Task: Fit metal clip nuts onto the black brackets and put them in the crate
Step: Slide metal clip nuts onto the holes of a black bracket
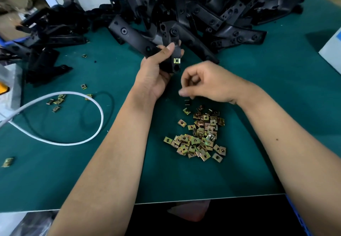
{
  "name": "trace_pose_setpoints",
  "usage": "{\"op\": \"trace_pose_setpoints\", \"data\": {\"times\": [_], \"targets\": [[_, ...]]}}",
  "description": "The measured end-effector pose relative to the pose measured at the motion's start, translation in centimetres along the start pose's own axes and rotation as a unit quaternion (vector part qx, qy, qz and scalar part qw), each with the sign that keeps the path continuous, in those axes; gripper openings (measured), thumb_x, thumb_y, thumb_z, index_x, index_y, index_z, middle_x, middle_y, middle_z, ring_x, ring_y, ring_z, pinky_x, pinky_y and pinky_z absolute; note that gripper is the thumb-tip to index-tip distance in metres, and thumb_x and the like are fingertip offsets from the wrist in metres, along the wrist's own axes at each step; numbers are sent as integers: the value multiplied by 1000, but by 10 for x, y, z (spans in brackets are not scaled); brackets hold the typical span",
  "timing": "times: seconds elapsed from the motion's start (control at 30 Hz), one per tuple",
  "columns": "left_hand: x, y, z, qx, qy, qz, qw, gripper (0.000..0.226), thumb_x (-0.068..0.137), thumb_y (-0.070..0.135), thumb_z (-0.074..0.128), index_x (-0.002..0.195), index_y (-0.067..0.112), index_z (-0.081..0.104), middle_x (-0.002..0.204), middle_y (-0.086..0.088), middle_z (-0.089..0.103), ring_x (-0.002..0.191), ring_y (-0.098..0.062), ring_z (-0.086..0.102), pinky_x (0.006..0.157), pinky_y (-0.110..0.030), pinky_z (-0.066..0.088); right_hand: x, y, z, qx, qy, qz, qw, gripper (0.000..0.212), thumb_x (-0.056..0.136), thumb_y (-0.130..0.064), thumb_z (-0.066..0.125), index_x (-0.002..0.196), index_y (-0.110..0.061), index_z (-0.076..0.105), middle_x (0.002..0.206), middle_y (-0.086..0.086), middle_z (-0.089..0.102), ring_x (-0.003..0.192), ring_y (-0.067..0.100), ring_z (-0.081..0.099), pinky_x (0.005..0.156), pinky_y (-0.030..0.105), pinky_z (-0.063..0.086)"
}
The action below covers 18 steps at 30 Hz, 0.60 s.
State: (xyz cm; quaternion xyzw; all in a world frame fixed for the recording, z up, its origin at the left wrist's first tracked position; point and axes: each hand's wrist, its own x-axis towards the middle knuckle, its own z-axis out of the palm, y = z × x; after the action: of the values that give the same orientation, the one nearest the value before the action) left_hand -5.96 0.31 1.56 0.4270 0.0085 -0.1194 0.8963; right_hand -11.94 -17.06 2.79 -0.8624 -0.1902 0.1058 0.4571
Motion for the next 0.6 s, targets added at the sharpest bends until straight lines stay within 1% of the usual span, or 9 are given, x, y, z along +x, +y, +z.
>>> {"op": "trace_pose_setpoints", "data": {"times": [0.07,0.1,0.17,0.23,0.33,0.4,0.43,0.53,0.6], "targets": [[0,0,-1,15,-8,-3,1000,10,91,8,73,100,5,69,97,-12,75,92,-22,75,85,-35,59,3,5,5,126,88,-3,988,13,92,-14,77,88,-8,67,66,8,66,44,3,46,45,15,35],[-1,0,-1,21,-14,-6,1000,6,92,10,72,96,6,72,96,-11,76,92,-21,74,87,-37,58,5,7,7,191,128,-2,973,10,93,-10,75,88,-8,66,65,8,64,41,5,40,42,17,30],[-2,1,-2,33,-24,-11,999,8,94,12,70,90,9,77,96,-11,77,91,-19,75,82,-35,59,7,11,9,282,193,-2,940,7,94,-3,71,89,-7,69,69,8,65,42,8,32,43,21,22],[-3,2,-2,50,-30,-16,998,11,96,16,69,95,10,78,102,-10,77,92,-18,75,76,-31,59,9,13,8,333,239,-5,912,9,96,0,66,92,-6,72,74,10,68,43,9,29,44,22,21],[-6,5,-2,76,-45,-20,996,22,96,21,67,112,6,71,110,-9,76,94,-20,75,73,-29,59,9,13,8,348,295,-4,890,10,96,-1,67,101,-7,72,82,12,72,43,8,30,43,22,24],[-7,6,-2,77,-58,-15,995,30,96,19,68,119,0,64,108,-13,75,93,-26,75,76,-34,60,9,13,9,349,323,-6,880,14,94,-4,71,108,-8,70,86,12,75,42,5,34,42,20,26],[-8,6,-2,77,-64,-12,995,31,96,17,68,120,-1,60,106,-14,75,92,-28,75,76,-35,61,9,12,9,350,335,-9,875,14,93,-5,73,106,-8,70,87,11,76,42,3,38,41,19,27],[-10,5,-1,96,-82,-16,992,17,97,11,66,110,5,59,99,-12,76,84,-26,75,73,-33,61,11,10,8,355,356,-5,865,7,90,-5,75,95,-11,73,85,11,75,43,1,41,41,18,29],[-12,2,1,119,-103,-22,987,8,97,9,65,96,11,58,93,-9,75,81,-25,74,71,-32,61,12,10,8,363,357,1,861,10,90,-4,75,89,-14,74,73,2,68,42,3,37,41,19,28]]}}
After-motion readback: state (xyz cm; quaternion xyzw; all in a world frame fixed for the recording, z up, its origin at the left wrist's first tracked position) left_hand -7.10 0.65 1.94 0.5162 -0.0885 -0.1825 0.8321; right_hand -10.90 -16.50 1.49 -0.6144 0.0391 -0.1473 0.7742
